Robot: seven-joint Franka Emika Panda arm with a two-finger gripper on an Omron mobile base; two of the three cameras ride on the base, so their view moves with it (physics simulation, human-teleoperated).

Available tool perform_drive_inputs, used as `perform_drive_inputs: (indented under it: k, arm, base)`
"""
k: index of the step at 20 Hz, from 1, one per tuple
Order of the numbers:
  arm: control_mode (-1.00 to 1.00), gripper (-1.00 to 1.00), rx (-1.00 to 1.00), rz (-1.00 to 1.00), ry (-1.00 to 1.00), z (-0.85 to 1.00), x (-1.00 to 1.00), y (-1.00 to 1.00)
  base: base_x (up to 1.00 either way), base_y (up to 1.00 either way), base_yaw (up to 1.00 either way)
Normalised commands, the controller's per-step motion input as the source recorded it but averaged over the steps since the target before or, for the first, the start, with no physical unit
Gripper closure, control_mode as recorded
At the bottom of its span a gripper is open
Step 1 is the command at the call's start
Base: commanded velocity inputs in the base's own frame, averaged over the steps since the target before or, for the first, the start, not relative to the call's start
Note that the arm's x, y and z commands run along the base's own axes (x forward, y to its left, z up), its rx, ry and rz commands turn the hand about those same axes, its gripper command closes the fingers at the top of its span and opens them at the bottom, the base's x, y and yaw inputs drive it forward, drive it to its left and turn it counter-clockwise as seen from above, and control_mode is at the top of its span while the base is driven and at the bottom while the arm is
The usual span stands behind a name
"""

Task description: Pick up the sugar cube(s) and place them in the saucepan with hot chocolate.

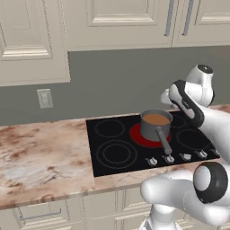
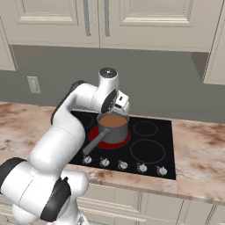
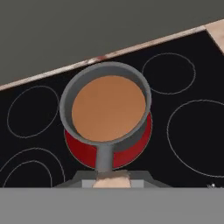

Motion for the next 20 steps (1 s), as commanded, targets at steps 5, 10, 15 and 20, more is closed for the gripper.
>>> perform_drive_inputs:
  k: [5,10,15,20]
  arm:
    - [-1.0,1.0,0.0,0.01,0.14,-0.2,0.39,0.01]
    - [-1.0,1.0,-0.01,0.04,0.21,-0.33,0.35,0.0]
    - [-1.0,1.0,-0.02,0.02,0.12,-0.33,0.19,0.04]
    - [-1.0,1.0,0.0,0.0,0.0,-0.15,0.02,0.0]
  base:
    - [0.0,0.0,0.0]
    - [0.0,0.0,0.0]
    - [0.0,0.0,0.0]
    - [0.0,0.0,0.0]
